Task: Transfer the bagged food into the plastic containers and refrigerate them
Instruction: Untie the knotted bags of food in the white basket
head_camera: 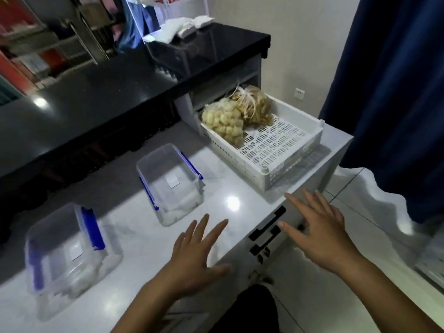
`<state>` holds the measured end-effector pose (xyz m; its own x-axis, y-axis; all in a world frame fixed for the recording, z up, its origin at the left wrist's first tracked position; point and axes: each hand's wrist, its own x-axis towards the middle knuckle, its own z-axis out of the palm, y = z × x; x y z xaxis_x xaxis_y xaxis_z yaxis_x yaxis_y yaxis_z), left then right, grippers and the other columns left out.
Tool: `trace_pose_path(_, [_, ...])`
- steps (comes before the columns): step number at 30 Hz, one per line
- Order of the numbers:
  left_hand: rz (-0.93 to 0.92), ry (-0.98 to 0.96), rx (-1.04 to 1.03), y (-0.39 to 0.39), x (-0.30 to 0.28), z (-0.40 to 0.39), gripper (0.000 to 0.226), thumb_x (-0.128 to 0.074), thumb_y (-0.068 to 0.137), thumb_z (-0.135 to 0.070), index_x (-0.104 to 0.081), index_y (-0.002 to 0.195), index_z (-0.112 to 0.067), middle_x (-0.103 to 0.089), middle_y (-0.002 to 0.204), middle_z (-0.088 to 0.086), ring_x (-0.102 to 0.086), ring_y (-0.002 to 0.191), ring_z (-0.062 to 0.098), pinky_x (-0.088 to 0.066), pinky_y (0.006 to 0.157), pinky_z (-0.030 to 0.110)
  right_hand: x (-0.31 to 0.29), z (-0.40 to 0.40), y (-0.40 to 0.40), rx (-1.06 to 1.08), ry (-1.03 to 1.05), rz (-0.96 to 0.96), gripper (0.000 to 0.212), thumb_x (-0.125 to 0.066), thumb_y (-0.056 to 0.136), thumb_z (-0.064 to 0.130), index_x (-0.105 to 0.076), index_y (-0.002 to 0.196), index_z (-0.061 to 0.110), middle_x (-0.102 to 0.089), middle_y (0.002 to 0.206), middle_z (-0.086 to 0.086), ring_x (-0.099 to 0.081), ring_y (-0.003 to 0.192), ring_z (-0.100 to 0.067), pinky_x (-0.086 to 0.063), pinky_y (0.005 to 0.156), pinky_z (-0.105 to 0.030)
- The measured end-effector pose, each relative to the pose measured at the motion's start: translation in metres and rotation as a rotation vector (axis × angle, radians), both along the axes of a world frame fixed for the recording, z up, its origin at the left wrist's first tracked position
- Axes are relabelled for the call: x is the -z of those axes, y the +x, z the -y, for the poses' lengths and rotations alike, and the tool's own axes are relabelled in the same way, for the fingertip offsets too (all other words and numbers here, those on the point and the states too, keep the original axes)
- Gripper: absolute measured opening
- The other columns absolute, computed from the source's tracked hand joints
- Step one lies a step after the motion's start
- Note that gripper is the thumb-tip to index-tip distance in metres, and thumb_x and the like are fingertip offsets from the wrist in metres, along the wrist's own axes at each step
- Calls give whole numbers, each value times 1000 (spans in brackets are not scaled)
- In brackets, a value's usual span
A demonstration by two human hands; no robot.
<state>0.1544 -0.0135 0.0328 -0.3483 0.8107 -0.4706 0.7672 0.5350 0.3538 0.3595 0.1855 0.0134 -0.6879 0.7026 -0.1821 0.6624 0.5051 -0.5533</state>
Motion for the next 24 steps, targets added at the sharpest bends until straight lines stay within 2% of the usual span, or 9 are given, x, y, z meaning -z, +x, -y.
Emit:
trace_pose_path(4, [-64, 214, -89, -38, -32, -70, 86, -59, 88, -63, 5, 147, -62, 16, 166, -13, 11, 154, 17, -6, 125, 50, -23, -35, -17, -50, 21, 0, 68, -45, 89, 69, -17, 150, 54, 9, 163, 18, 16, 149, -6, 7, 119, -35])
trace_pose_path(8, [-89, 536, -221, -98, -43, -153, 84, -57, 82, -69, -20, 154, -47, -16, 167, -7, -10, 154, 16, -21, 122, 52, -44, -93, -50, -115, 80, 6, 80, -23, 74, 83, -10, 149, 58, 15, 162, 21, 19, 148, -2, 10, 120, -35])
trace_pose_path(10, [-59, 650, -318, -121, -52, -190, 78, -59, 85, -62, -31, 153, -38, -29, 163, -6, -21, 151, 15, -26, 120, 51, -55, -124, -73, -155, 109, 40, 82, -15, 70, 83, -8, 148, 59, 13, 163, 20, 17, 149, -4, 6, 122, -39])
trace_pose_path(13, [-37, 750, -423, -148, -63, -234, 58, -63, 94, -44, -43, 147, -33, -43, 154, -8, -36, 143, 13, -33, 117, 45, -71, -162, -113, -221, 141, 54, 76, -18, 75, 81, -10, 147, 59, 6, 165, 19, 13, 150, -5, 4, 122, -40])
trace_pose_path(17, [-70, 751, -473, -189, -59, -279, 37, -61, 97, -31, -61, 135, -28, -61, 137, -10, -53, 127, 9, -43, 106, 30, -78, -195, -166, -293, 154, 46, 66, -29, 84, 72, -16, 147, 59, 0, 164, 20, 8, 151, -6, 5, 121, -37])
trace_pose_path(20, [-85, 624, -447, -221, -47, -305, 37, -61, 94, -20, -66, 129, -27, -68, 128, -8, -61, 119, 11, -48, 101, 30, -74, -208, -199, -328, 123, 29, 66, -33, 86, 68, -23, 149, 51, -8, 165, 17, 3, 151, -7, 1, 123, -41])
trace_pose_path(24, [-74, 461, -280, -231, -29, -319, 39, -61, 94, -20, -63, 132, -26, -63, 134, -4, -58, 123, 18, -48, 101, 37, -68, -214, -233, -329, 64, -12, 66, -39, 87, 63, -30, 149, 46, -20, 163, 12, -9, 151, -12, -6, 122, -49])
